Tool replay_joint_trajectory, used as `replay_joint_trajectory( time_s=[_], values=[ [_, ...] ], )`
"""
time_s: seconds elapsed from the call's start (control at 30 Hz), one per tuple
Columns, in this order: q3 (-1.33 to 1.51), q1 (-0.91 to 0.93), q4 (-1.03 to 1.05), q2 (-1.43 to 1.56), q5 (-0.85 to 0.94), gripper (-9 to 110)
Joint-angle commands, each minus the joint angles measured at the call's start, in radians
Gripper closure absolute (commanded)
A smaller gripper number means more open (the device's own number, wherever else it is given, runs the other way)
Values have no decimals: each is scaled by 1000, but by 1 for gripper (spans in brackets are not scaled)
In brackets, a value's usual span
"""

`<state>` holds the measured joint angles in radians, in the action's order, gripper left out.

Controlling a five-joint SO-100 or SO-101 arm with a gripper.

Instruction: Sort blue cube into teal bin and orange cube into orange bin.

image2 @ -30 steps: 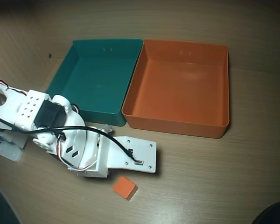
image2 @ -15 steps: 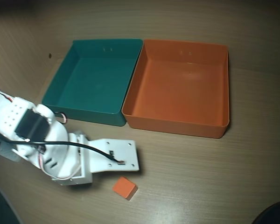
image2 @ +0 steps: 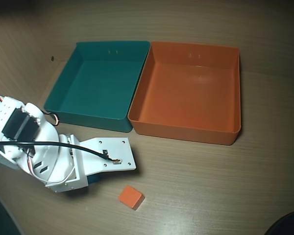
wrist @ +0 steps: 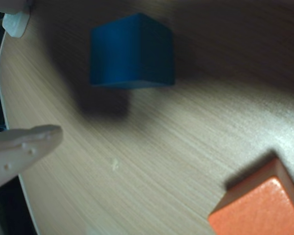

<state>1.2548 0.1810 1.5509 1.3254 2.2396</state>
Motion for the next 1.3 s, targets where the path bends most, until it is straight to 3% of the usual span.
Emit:
replay_joint_trajectory(
  time_s=[0.0, 1.07, 1.27],
  values=[
    [-57, 5, 8, 2, 9, 57],
    [-57, -5, -101, -195, 9, 58],
    [-55, -5, -100, -196, -2, 76]
  ],
)
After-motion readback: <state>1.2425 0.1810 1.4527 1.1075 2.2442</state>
